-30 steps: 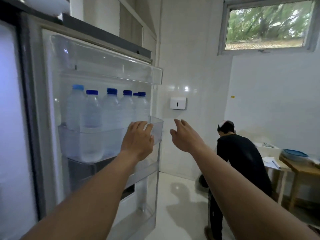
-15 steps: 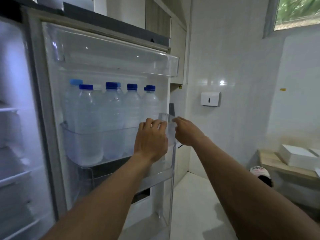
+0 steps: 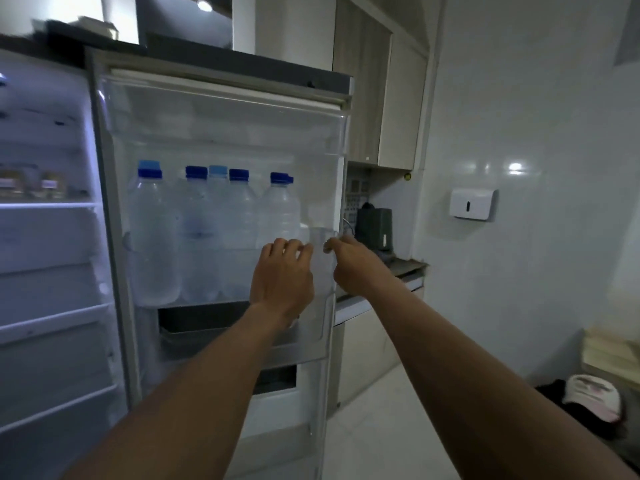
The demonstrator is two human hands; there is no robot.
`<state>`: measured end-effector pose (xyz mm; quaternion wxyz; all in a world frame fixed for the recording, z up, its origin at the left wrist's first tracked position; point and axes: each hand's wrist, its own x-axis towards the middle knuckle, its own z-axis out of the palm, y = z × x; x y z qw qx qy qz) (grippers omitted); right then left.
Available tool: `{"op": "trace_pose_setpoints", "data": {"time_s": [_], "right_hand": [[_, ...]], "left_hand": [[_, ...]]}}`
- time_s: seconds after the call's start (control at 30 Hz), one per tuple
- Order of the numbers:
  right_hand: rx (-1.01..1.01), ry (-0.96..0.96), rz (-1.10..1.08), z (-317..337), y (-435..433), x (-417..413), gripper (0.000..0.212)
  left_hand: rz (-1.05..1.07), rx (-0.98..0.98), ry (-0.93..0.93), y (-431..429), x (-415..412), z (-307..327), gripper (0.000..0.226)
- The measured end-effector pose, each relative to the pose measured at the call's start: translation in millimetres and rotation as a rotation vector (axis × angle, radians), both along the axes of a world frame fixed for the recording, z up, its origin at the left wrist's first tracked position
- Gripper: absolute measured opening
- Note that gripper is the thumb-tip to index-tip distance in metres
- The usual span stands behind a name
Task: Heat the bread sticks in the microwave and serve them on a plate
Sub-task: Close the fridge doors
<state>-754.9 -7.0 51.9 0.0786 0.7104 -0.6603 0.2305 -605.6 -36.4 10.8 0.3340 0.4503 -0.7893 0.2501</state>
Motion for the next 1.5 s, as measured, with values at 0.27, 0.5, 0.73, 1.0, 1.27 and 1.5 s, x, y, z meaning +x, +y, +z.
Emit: {"op": "trace_pose_setpoints", "data": {"time_s": [0.27,0.5,0.73,1.0,1.27,1.5], "right_hand": [[-0.1,0.097,0.146,-8.6,25.5,-11.8,0.044],[-0.023,0.079,0.176,-23.7,45.5,-8.9,0.058],[-0.008,0.04,0.204,-26.3,81.9,12.8,0.059],[0.034,0.001,0.191,-24.8,111.7,35.0,0.059],[-0.247,0.122,0.2,-13.5,136.8,64.4,0.065],[-0.439,0.186,0.258,4.9,153.8,95.7,0.064]], "left_hand": [[-0.007,-0.048,0.024,35.1,23.7,-0.4,0.039],[-0.015,-0.056,0.111,61.3,28.1,-13.4,0.053],[-0.036,0.036,0.152,96.9,34.9,-16.9,0.056],[-0.015,0.009,0.23,143.4,85.5,-14.7,0.042],[0.146,-0.038,0.163,181.2,119.8,-16.9,0.044],[0.319,-0.006,0.078,206.9,138.4,-6.2,0.058]]}}
